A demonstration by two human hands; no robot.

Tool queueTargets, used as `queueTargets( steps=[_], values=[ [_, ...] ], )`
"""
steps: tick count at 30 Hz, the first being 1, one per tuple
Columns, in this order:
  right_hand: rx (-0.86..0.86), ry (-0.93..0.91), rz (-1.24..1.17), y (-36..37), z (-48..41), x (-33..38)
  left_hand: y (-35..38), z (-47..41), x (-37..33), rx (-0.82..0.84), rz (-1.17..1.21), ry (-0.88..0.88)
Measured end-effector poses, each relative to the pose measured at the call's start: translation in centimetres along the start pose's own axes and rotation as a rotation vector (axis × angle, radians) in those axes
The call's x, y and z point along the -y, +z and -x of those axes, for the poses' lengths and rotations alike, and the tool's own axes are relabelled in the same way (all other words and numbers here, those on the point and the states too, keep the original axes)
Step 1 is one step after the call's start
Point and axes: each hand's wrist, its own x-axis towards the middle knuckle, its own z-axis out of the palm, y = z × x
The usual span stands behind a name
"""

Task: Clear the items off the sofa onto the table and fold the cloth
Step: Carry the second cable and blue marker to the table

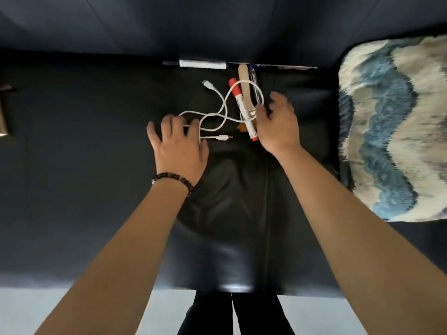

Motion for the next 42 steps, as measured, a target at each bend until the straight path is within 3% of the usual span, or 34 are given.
queueTargets(
  steps=[4,11,18,23,26,30,36,42],
  values=[
    [0.198,0.000,0.170,1.7,1.1,-1.5,0.1,2.6,1.9,-0.113,-0.075,0.024],
    [0.160,-0.110,0.363,2.6,2.4,-3.6,0.4,4.1,1.4,-0.087,0.009,-0.072],
    [0.168,-0.070,0.135,-2.1,7.8,-3.6,-4.4,6.5,1.4,-0.029,0.423,-0.168],
    [0.060,-0.035,-0.131,-8.7,17.7,-1.6,-13.0,12.4,0.9,-0.098,0.668,-0.212],
    [0.079,-0.018,-0.216,-14.3,23.7,1.5,-20.8,16.9,-0.1,-0.099,0.730,-0.206],
    [0.031,-0.045,-0.321,-22.6,30.8,7.0,-32.6,21.9,-0.9,-0.133,0.757,-0.136],
    [-0.146,-0.097,-0.442,-33.6,40.8,14.8,-47.5,27.1,-0.5,-0.310,0.869,-0.017],
    [-0.376,-0.135,-0.534,-38.7,53.4,17.5,-55.5,33.2,2.4,-0.421,0.964,0.192]
  ],
)
